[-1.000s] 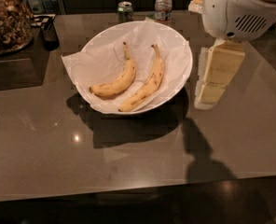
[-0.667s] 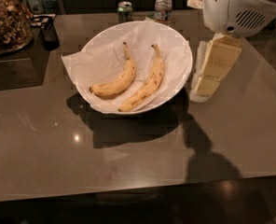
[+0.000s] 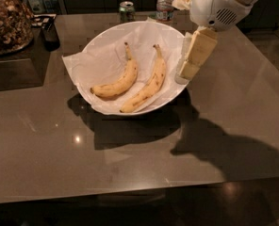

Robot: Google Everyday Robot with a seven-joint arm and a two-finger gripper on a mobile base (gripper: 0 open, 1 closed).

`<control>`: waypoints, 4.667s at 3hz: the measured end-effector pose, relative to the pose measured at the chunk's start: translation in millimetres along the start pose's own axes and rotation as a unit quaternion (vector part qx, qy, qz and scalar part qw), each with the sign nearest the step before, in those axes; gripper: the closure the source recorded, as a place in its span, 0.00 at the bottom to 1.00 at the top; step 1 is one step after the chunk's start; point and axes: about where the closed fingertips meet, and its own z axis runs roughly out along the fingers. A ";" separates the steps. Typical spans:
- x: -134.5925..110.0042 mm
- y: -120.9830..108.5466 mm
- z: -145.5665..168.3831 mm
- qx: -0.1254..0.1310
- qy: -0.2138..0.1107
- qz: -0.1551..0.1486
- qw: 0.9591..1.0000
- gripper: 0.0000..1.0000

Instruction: Pick banana from white bowl

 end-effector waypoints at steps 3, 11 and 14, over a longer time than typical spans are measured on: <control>-7.5 -8.6 47.0 -0.024 -0.060 0.025 0.998 0.00; -8.9 -3.9 109.7 -0.074 -0.072 0.007 0.995 0.31; -4.7 18.4 139.5 -0.118 -0.079 0.006 0.990 0.32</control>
Offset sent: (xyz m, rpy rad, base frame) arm 0.0282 0.0282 -0.0312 0.1484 0.0534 0.0252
